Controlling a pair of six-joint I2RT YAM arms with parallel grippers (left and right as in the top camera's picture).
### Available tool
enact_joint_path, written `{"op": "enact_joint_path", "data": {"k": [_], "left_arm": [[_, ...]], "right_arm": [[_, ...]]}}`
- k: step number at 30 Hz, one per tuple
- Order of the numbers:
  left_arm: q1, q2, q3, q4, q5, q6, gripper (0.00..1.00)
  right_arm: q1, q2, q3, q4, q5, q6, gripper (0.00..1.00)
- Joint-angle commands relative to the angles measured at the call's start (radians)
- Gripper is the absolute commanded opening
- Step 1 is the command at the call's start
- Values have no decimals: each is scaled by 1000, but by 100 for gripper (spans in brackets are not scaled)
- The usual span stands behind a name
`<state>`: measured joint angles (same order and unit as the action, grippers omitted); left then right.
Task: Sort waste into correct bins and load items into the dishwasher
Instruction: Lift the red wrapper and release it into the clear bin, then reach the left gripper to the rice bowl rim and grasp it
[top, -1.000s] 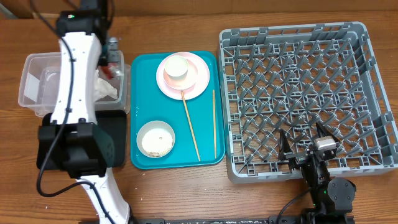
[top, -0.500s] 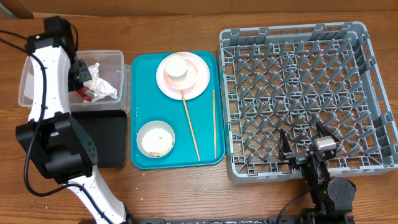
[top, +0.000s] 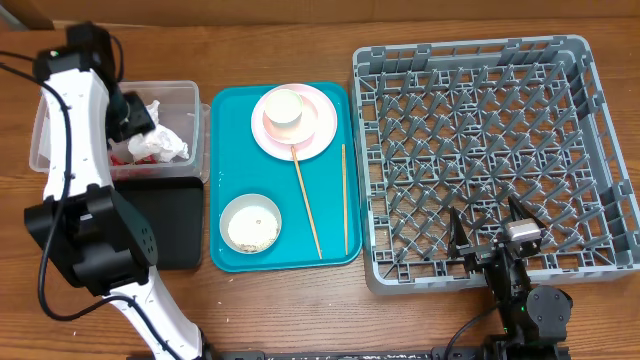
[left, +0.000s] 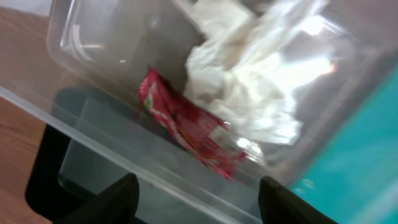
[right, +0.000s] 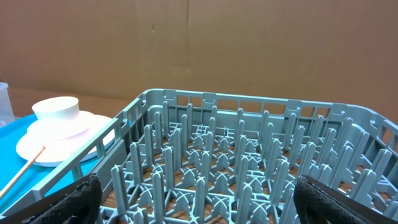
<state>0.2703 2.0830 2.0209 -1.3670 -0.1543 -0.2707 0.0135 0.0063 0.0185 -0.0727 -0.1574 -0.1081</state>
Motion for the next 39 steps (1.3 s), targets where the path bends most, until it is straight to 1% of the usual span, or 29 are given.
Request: {"op": "enact_joint_path", "data": {"k": [1,3,5,6,7,9,10,11,12,13,17,18,19,21,23,25,33,39], "left_arm": [[-2,-62,108,-63,196,-25,63],[-8,-93,124,-111,320,-3,65],[-17,-121,124,-164,448,64,70],[-24,-132,124,-195,514,113,83],[-39,-138,124,-249,607,187,100],[-55,-138,123,-307,683,271,100],[-63,-136,121,-323,706,298,92],[-76,-137,109,-323,713,301,77],[-90,-140,97,-323,713,301,55],[-107,-140,86,-323,713,301,44],[-198,-140,18,-323,696,301,22],[-233,-140,-10,-323,681,301,15],[-259,-140,-31,-323,671,301,11],[-307,-141,-68,-323,668,301,5],[-350,-140,-100,-323,668,301,4],[-398,-142,-133,-323,660,301,4],[-573,-142,-246,-323,506,243,4],[-673,-142,-289,-323,486,236,4]], "right_arm": [[0,-3,-10,5,-2,4,100],[0,-3,-10,5,-2,4,100],[0,-3,-10,5,-2,5,100],[0,-3,-10,5,-2,4,100],[0,-3,-10,5,-2,4,100],[0,-3,-10,5,-2,5,100],[0,-3,-10,5,-2,5,100],[0,-3,-10,5,-2,4,100],[0,-3,-10,5,-2,5,100],[0,-3,-10,5,-2,5,100],[0,-3,-10,5,-2,5,100],[0,-3,-10,5,-2,4,100],[0,-3,-10,5,-2,4,100],[0,-3,-10,5,-2,5,100],[0,-3,-10,5,-2,5,100],[0,-3,-10,5,-2,4,100],[0,-3,-10,5,-2,5,100],[0,-3,-10,5,-2,5,100]]}}
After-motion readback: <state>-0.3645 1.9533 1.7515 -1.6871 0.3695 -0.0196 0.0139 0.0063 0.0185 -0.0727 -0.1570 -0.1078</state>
